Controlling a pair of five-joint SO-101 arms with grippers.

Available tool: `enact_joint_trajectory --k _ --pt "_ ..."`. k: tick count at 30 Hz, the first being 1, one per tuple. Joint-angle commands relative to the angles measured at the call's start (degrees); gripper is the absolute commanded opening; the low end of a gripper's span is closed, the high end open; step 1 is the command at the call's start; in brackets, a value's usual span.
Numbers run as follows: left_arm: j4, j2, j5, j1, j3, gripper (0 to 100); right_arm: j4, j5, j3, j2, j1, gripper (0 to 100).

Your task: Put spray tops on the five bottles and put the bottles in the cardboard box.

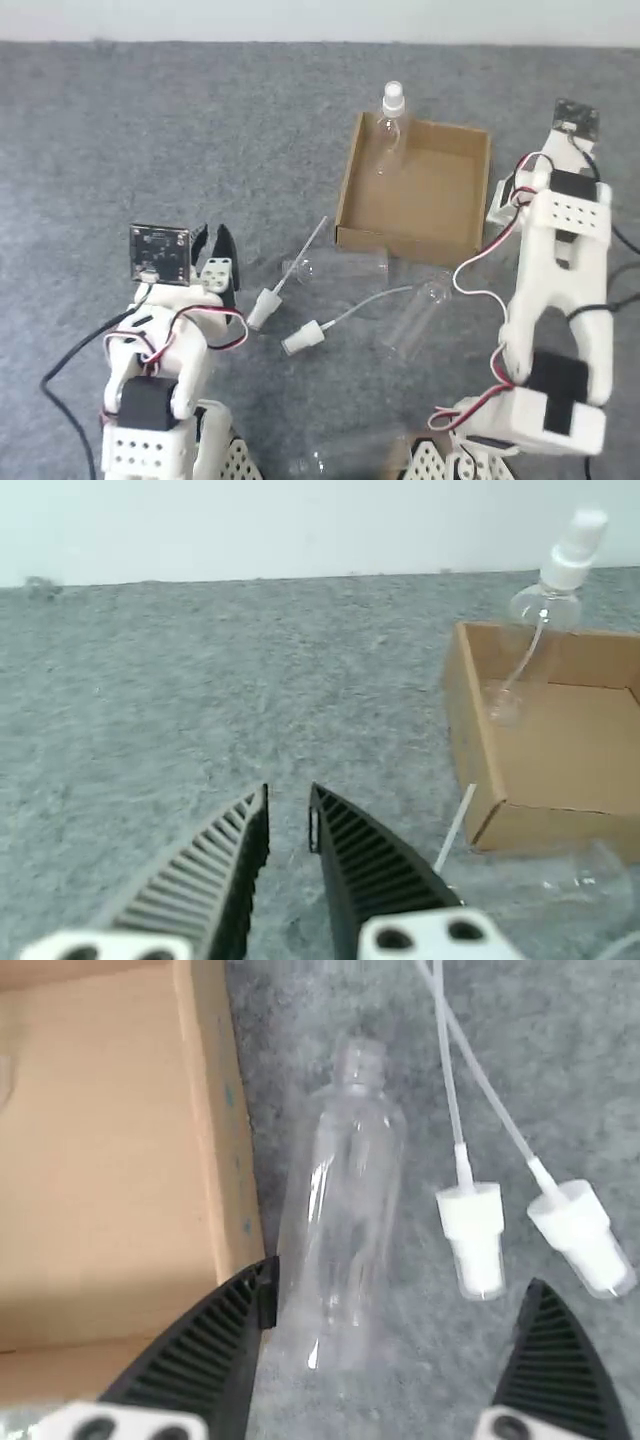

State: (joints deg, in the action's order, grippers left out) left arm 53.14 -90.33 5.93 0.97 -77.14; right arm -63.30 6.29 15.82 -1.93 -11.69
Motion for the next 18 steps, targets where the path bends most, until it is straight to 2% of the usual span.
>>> enact_joint_trajectory --k 1,18 --pt "-0.26 -0.79 0.0 0.44 1.01 6 2.77 1.14 -0.53 1.98 0.13 31.5" --pt "-0.26 -0.79 0.0 0.88 1.01 6 3.12 0.88 -0.44 11.3 -1.45 31.4"
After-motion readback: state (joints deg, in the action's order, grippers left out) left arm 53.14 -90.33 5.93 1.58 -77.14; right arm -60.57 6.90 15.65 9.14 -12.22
